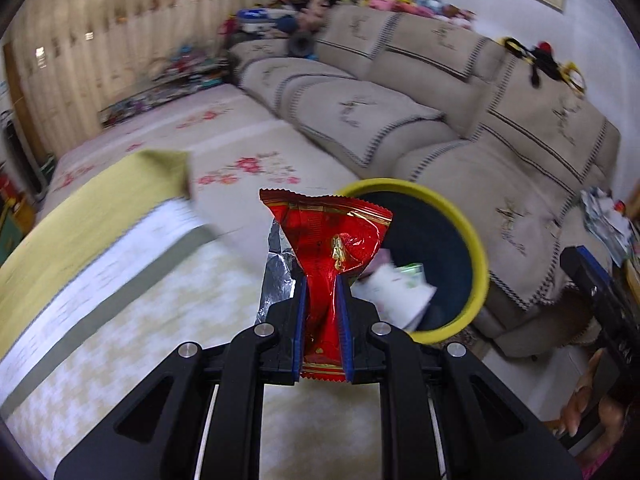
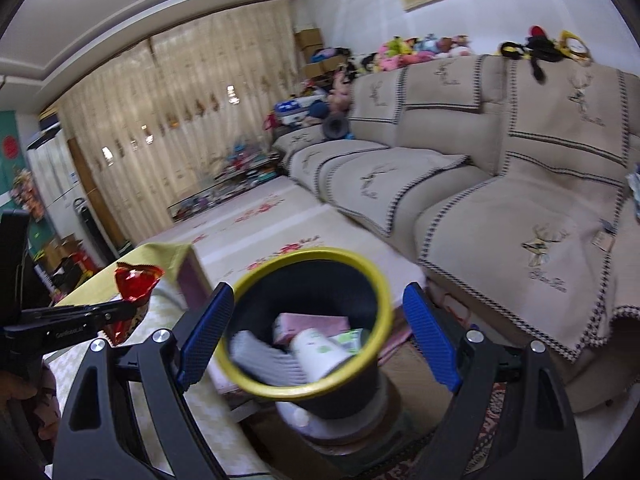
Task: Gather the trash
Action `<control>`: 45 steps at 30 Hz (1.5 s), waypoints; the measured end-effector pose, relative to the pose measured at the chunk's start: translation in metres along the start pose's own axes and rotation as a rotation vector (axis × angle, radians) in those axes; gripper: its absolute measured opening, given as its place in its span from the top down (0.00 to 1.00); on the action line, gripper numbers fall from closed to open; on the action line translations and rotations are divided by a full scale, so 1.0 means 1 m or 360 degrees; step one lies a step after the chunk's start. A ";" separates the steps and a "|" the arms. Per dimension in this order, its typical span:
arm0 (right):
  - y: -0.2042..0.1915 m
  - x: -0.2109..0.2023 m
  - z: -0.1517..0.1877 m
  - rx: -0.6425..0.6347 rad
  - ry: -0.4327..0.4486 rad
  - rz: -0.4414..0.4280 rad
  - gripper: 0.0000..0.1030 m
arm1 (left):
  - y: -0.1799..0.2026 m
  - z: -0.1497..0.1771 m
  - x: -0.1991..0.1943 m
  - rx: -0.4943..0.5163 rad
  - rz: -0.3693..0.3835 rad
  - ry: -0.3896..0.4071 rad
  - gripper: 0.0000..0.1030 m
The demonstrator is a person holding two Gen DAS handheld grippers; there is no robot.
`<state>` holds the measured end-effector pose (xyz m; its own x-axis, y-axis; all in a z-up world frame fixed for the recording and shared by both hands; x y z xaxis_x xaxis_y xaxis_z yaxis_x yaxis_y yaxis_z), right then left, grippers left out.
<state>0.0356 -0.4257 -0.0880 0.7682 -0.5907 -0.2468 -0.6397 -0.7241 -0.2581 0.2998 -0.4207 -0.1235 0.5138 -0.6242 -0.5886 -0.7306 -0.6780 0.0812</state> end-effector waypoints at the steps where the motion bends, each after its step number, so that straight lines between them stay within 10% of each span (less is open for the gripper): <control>1: 0.006 0.001 0.000 0.0009 0.0001 0.0018 0.21 | 0.009 -0.003 0.010 0.0003 0.0031 -0.0018 0.86; 11: 0.043 0.005 0.001 0.0049 -0.0010 0.0099 0.21 | 0.082 -0.015 0.130 0.0085 0.0148 -0.0292 0.81; 16: 0.051 0.007 0.005 0.0068 -0.0031 0.0114 0.21 | 0.091 -0.005 0.173 0.0105 0.0099 -0.0392 0.65; 20: 0.050 0.007 0.002 0.0071 -0.0031 0.0128 0.21 | 0.084 -0.002 0.181 0.0058 0.0053 -0.0383 0.25; 23: 0.051 0.005 0.001 0.0073 -0.0029 0.0121 0.21 | 0.077 -0.003 0.175 0.0000 0.0062 -0.0372 0.23; 31: 0.035 -0.013 -0.004 0.0019 -0.0005 0.0044 0.20 | 0.036 -0.012 0.079 -0.0181 0.0010 -0.0069 0.14; 36: 0.015 -0.029 -0.001 -0.0071 -0.0041 -0.0042 0.15 | -0.004 -0.006 -0.043 -0.0162 -0.0214 0.0336 0.05; 45: -0.058 -0.066 0.003 -0.0232 -0.0071 -0.0312 0.09 | -0.078 0.063 -0.215 -0.0282 -0.0678 0.0586 0.05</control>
<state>0.0218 -0.3439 -0.0597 0.8733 -0.4198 -0.2470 -0.4653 -0.8690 -0.1681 0.2180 -0.2097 -0.0537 0.8910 -0.3547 -0.2835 -0.3554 -0.9333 0.0508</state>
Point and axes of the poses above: each gripper's, at about its wrist camera, not at the fingertips, and x roughly the way its jaws point, y to its right, z to its underside, the point moved 4 cm from there along x, roughly the way its jaws point, and after that the axes turned 14 degrees about y, right-handed, at the moved point
